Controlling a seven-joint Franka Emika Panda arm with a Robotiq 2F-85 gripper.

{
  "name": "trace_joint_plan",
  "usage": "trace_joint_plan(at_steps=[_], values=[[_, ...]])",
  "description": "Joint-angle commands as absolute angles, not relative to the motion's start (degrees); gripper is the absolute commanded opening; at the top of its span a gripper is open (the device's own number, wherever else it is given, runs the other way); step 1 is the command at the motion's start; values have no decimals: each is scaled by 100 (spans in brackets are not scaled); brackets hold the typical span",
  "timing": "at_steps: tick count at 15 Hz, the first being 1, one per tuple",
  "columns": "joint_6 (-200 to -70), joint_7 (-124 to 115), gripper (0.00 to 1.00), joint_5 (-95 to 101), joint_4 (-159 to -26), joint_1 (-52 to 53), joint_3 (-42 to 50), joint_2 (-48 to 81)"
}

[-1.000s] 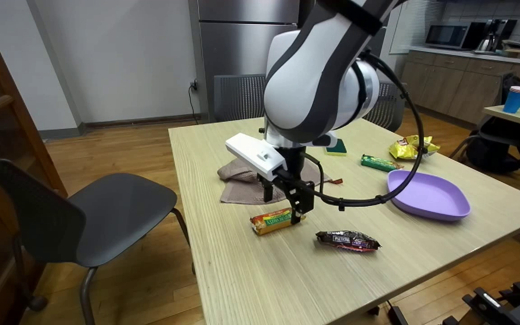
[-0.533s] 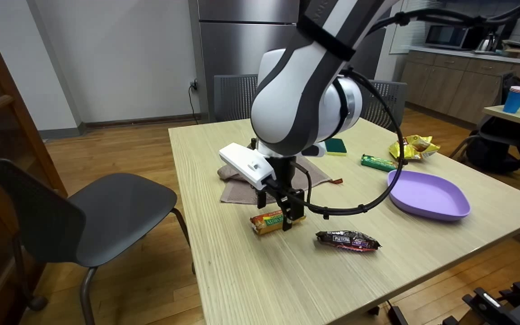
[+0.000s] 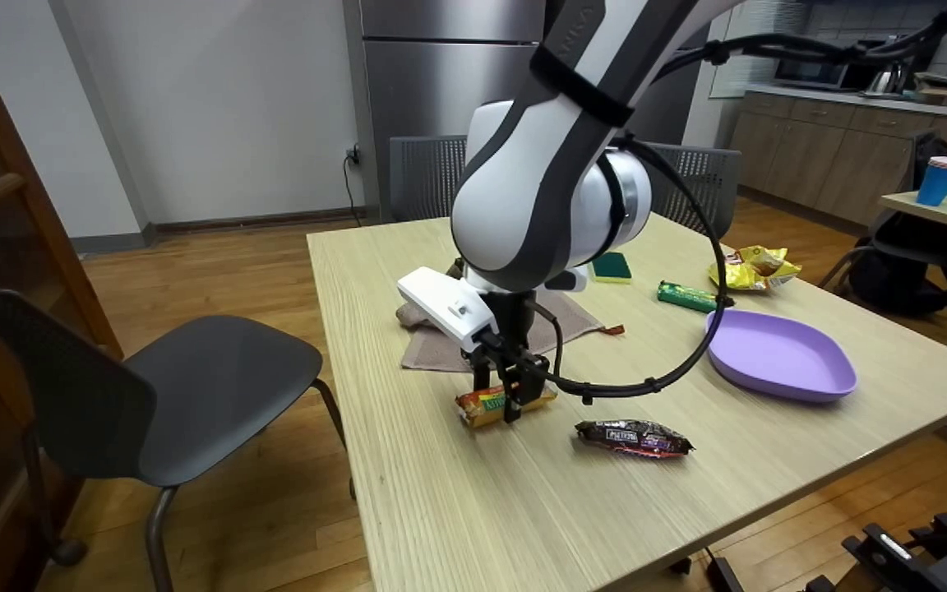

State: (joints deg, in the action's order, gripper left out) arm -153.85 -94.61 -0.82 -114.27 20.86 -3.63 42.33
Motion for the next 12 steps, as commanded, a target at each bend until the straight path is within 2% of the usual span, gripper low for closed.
trace_joint_plan(at_steps=[1,3,4,12], values=[[-15211,-9312,35,-236,-11306,2147,-324,4221],[-15223,-9164,20,-265,-11357,2058,-413,4171],[-15230,-9102,16,-270,-11383,2042,-429,4141],[-15037,-8253,16,-435,-11641,1870,-477,3670]])
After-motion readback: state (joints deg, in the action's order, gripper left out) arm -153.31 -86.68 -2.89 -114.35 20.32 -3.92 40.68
